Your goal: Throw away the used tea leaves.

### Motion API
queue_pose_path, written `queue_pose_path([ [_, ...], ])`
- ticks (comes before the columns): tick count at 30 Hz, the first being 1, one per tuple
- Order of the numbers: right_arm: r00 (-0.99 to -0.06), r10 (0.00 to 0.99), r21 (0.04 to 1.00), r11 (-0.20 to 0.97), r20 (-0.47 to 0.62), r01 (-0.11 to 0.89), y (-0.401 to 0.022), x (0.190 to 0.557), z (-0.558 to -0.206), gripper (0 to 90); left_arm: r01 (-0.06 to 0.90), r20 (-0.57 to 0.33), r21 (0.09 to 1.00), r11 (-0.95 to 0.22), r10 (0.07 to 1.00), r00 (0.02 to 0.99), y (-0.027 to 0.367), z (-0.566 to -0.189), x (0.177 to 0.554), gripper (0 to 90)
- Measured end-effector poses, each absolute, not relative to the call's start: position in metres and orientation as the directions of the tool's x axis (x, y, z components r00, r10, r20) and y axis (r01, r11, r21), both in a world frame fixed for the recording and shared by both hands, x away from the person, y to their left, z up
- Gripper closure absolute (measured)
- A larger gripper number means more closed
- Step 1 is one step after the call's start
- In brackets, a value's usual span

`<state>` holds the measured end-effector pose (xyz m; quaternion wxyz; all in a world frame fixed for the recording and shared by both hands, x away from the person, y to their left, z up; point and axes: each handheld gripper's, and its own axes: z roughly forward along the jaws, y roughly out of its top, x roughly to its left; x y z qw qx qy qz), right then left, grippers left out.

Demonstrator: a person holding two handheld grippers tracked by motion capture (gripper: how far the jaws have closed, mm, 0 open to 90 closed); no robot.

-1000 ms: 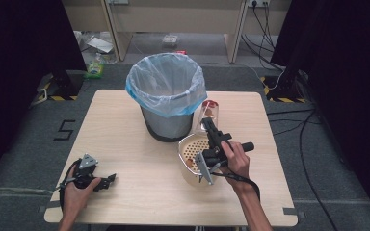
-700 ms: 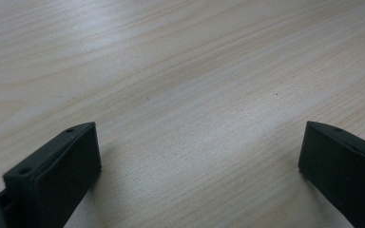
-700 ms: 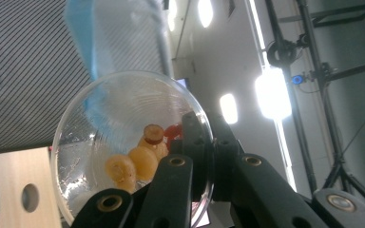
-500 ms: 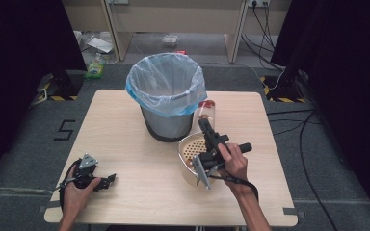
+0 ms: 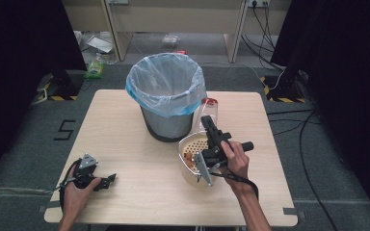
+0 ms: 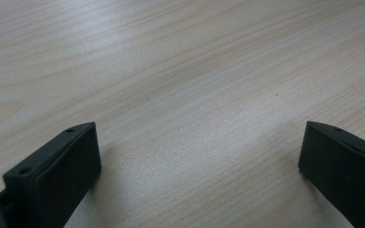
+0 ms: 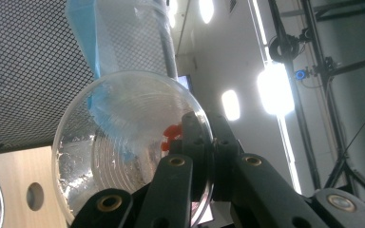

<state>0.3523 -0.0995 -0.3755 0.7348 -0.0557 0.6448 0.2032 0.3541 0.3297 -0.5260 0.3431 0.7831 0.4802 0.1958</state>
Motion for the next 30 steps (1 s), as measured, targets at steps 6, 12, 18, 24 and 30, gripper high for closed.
queue_pose_path([
  [6,-0.047,0.385,0.377,0.862,-0.922,-0.338,-0.110,0.358,-0.368,88.4,0.618,-0.023,0.725,-0.304,0.886,0.462,0.330,-0.526,0.354,0.0],
  [12,-0.189,0.553,0.584,0.749,-0.811,-0.314,-0.120,0.363,-0.358,88.3,0.618,-0.023,0.725,-0.303,0.887,0.462,0.330,-0.526,0.354,0.0],
  [18,-0.341,0.682,0.760,0.613,-0.647,-0.216,-0.132,0.373,-0.351,88.2,0.618,-0.023,0.726,-0.303,0.887,0.462,0.330,-0.526,0.354,0.0],
  [24,-0.423,0.775,0.877,0.467,-0.468,-0.115,-0.151,0.387,-0.345,88.1,0.618,-0.023,0.726,-0.303,0.887,0.462,0.330,-0.526,0.354,0.0],
  [30,-0.483,0.813,0.933,0.358,-0.325,-0.026,-0.166,0.406,-0.339,88.2,0.618,-0.023,0.725,-0.303,0.887,0.462,0.330,-0.526,0.354,0.0],
])
